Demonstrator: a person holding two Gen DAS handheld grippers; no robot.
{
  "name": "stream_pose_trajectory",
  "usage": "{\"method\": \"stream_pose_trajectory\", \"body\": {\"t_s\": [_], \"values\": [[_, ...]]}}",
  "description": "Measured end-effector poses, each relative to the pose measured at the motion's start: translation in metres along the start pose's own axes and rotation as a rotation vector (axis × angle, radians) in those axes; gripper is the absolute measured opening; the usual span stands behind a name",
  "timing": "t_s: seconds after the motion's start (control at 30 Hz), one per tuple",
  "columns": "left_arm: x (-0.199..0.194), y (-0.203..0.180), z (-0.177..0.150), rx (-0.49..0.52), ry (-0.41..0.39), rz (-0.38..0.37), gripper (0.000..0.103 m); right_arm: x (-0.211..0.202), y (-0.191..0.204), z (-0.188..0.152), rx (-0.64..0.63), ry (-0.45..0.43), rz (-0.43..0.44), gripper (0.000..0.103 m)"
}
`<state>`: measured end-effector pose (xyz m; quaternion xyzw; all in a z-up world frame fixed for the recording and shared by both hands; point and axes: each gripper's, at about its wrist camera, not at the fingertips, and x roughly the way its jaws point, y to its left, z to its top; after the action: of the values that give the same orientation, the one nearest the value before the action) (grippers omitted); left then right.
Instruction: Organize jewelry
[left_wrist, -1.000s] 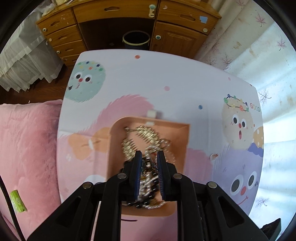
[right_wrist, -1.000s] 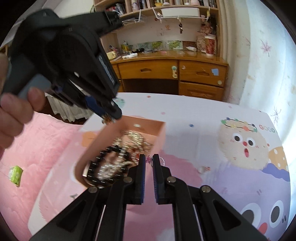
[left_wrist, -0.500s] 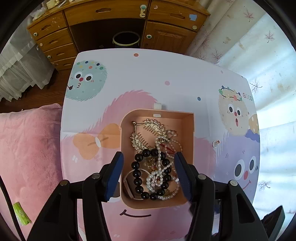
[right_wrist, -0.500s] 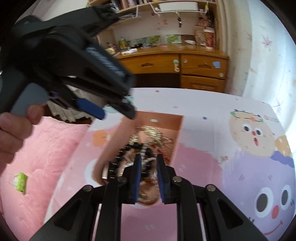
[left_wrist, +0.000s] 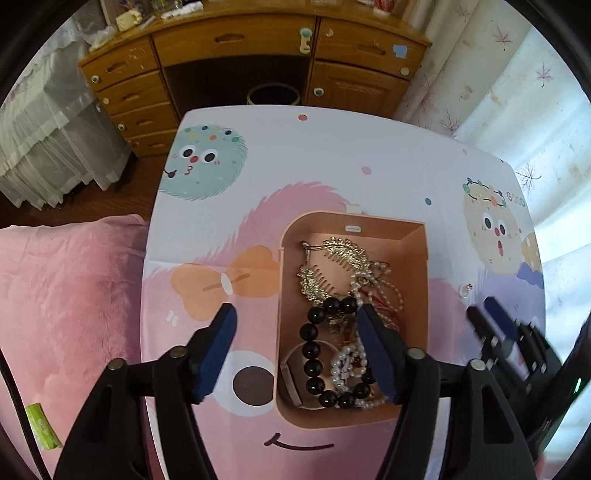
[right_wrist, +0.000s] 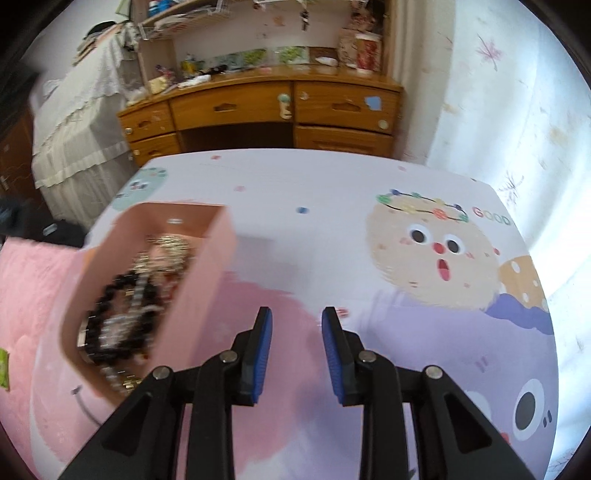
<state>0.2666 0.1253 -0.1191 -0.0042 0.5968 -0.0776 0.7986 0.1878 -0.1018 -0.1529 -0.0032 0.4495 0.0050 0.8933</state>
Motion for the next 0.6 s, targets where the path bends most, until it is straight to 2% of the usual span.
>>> {"method": "stream_pose_trajectory", "body": {"t_s": [0.17, 0.37, 0.5, 0.57, 0.6], "values": [[0.003, 0.011, -0.021, -0.056, 0.012, -0.010, 0.069, 0.018, -0.021, 0.000, 0.065, 0.026, -0.011, 0.028], [0.002, 0.021, -0.044, -0.080, 0.022, 0.011, 0.069, 0.029, -0.023, 0.000, 0.029, 0.033, -0.002, 0.025], [-0.001, 0.024, -0.053, -0.095, 0.015, 0.015, 0.069, 0.034, -0.023, -0.002, 0.019, 0.038, 0.013, 0.014], [-0.004, 0.025, -0.054, -0.104, -0.005, 0.012, 0.069, 0.035, -0.022, -0.002, 0.003, 0.038, 0.012, 0.007], [-0.008, 0.026, -0.055, -0.112, -0.027, 0.008, 0.069, 0.035, -0.021, -0.003, -0.011, 0.035, 0.012, 0.007]]}}
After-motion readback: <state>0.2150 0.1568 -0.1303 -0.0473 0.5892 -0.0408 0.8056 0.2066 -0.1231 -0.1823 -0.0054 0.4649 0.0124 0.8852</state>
